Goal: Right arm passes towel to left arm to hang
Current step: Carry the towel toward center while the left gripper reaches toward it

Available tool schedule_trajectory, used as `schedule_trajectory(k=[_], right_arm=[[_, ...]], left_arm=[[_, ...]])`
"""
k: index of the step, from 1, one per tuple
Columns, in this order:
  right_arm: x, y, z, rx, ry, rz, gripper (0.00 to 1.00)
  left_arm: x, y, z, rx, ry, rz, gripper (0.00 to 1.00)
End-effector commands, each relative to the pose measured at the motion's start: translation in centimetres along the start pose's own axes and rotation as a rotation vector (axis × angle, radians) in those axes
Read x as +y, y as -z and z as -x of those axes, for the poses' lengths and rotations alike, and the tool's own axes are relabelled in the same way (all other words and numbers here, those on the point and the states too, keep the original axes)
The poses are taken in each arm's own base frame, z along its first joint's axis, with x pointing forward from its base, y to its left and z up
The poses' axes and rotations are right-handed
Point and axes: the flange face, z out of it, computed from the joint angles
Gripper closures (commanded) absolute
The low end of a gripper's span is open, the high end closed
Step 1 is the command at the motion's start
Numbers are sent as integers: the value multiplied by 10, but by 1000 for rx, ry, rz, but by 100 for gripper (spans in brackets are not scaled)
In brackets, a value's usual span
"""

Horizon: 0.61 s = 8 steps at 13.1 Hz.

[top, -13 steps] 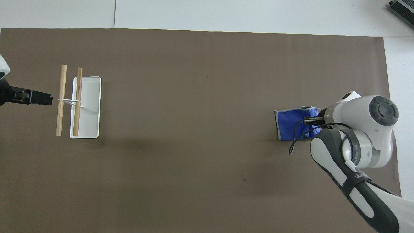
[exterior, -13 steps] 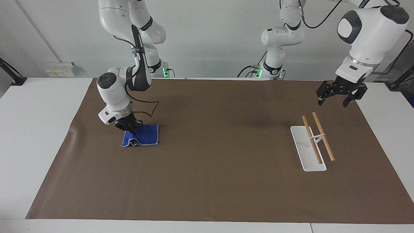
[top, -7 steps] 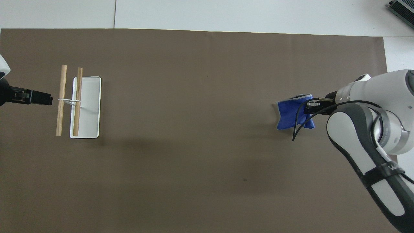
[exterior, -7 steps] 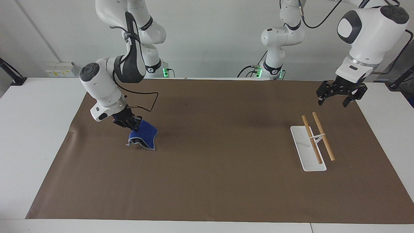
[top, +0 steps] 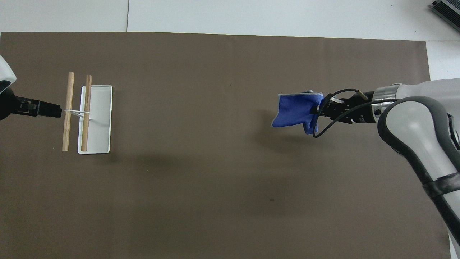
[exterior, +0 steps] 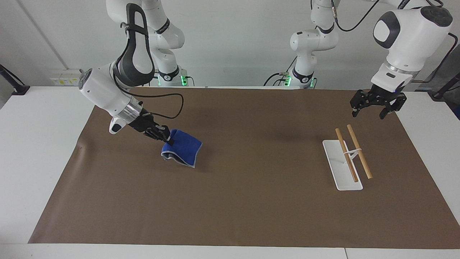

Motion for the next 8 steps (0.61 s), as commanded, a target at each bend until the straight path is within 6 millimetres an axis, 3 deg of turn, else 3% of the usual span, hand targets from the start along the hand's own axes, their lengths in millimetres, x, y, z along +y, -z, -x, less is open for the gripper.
schedule_trajectory(k=[1,3,8], right_arm=[[-31,-16,14,-18,-55,-107,100],[-48,-28,20,9,-149,-171,100],[-88,-64,44,49,-409,-360,100]], left_arm=[[43,2,7,-6,25,51,0],[73,2,8,-11,324,179,0],[183,-18,10,66,970,475,0]])
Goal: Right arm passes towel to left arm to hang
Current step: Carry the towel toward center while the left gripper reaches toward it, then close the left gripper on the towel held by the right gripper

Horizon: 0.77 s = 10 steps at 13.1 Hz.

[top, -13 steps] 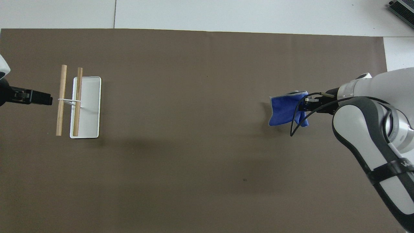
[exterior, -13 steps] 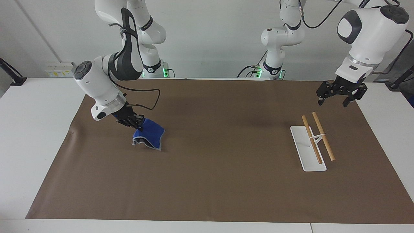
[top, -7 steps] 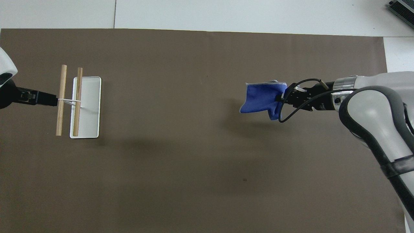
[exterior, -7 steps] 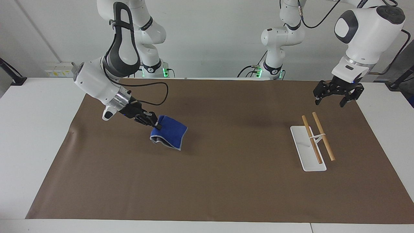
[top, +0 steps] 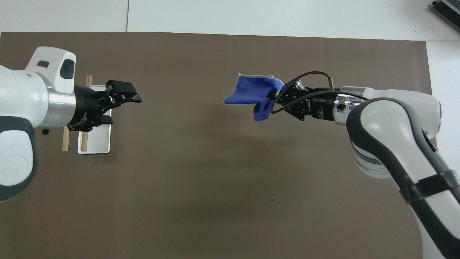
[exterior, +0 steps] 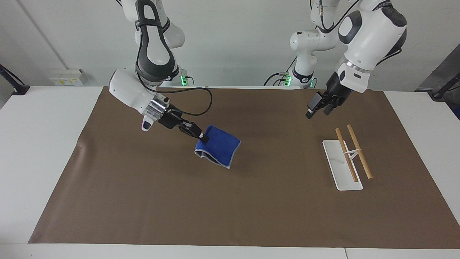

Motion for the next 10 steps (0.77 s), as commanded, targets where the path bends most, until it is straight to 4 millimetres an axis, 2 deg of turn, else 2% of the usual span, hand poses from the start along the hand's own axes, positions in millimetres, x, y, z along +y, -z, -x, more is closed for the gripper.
schedule_trajectory(k=[1,3,5,7,10], right_arm=[[-4,-21,18,35,-130,-64,100],[-5,-24,23,29,-199,-108,100],[-7,-31,31,33,-226,-126,100],[-9,-38,40,34,-240,-138,100],[-10,-51,54,41,-234,-136,100]], left_arm=[[14,-23,45,57,304,163,0],[41,-37,72,65,485,258,0],[62,-63,92,58,555,353,0],[69,-92,90,50,585,418,0],[72,-104,84,54,595,464,0]])
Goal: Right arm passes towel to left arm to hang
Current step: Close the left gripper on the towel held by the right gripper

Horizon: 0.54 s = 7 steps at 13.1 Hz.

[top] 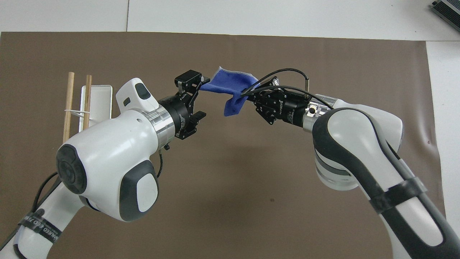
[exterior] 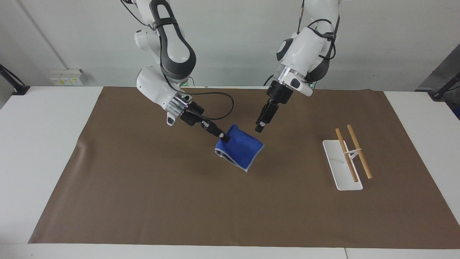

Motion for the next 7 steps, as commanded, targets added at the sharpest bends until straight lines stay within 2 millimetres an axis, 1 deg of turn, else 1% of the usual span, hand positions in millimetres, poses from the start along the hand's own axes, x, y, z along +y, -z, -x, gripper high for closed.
schedule_trajectory(k=[1,3,5,7], right_arm=[[4,-6,9,8,-26,-13,100],[4,-6,9,8,-23,-13,100],[4,-6,10,8,-19,-13,100],[4,-6,9,11,-19,-14,100]], left_arm=[[3,-13,-8,-8,24,49,0],[9,-21,-14,-17,18,58,0],[8,-23,-17,-16,0,57,0],[9,-24,-22,-9,-56,57,11]])
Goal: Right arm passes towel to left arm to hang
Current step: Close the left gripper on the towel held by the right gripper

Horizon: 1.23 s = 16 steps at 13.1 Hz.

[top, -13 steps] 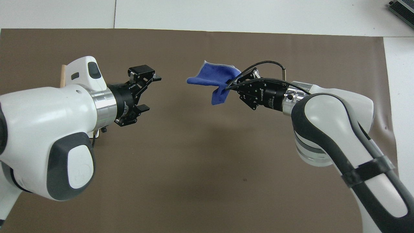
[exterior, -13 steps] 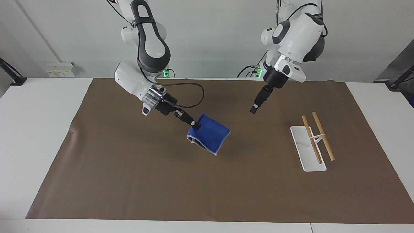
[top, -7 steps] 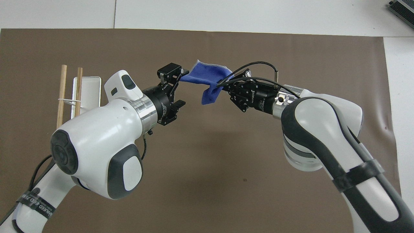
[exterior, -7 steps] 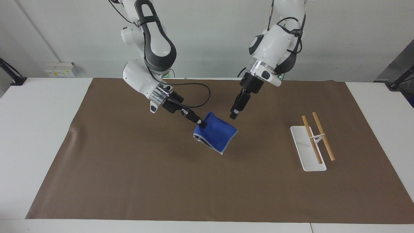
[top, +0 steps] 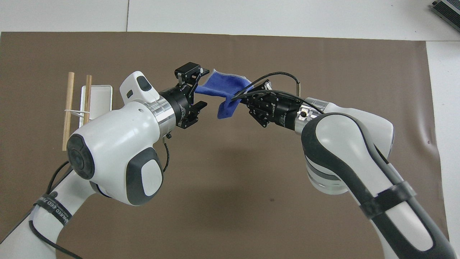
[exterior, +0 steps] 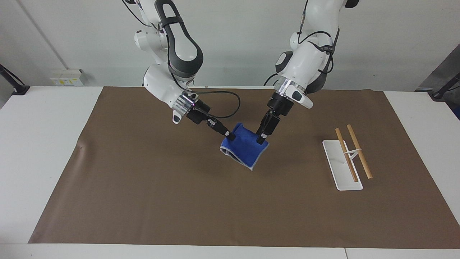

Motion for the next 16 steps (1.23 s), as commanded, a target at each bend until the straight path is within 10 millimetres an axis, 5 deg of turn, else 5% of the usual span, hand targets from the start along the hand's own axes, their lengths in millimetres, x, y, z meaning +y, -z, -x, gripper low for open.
schedule_trajectory(k=[1,3,7,12,13,14,15,16], right_arm=[[1,1,1,8,-20,-15,100],[1,1,1,8,-20,-15,100],[2,0,2,7,-19,-13,100],[3,1,0,28,-19,-15,100],[3,1,0,31,-5,-8,84],[3,1,-1,36,12,-3,19],[5,3,-5,46,62,11,0],[9,6,-13,76,159,47,0]], left_arm=[[5,-2,-7,1,-88,19,16],[5,-2,-9,2,-167,17,38],[3,-3,-11,4,-206,8,100],[0,-4,-13,5,-238,-5,100],[-11,-6,-16,11,-258,-28,100],[-19,-8,-23,20,-276,-44,100],[-27,-10,-30,29,-293,-63,100],[-29,-5,-51,59,-285,-72,100]])
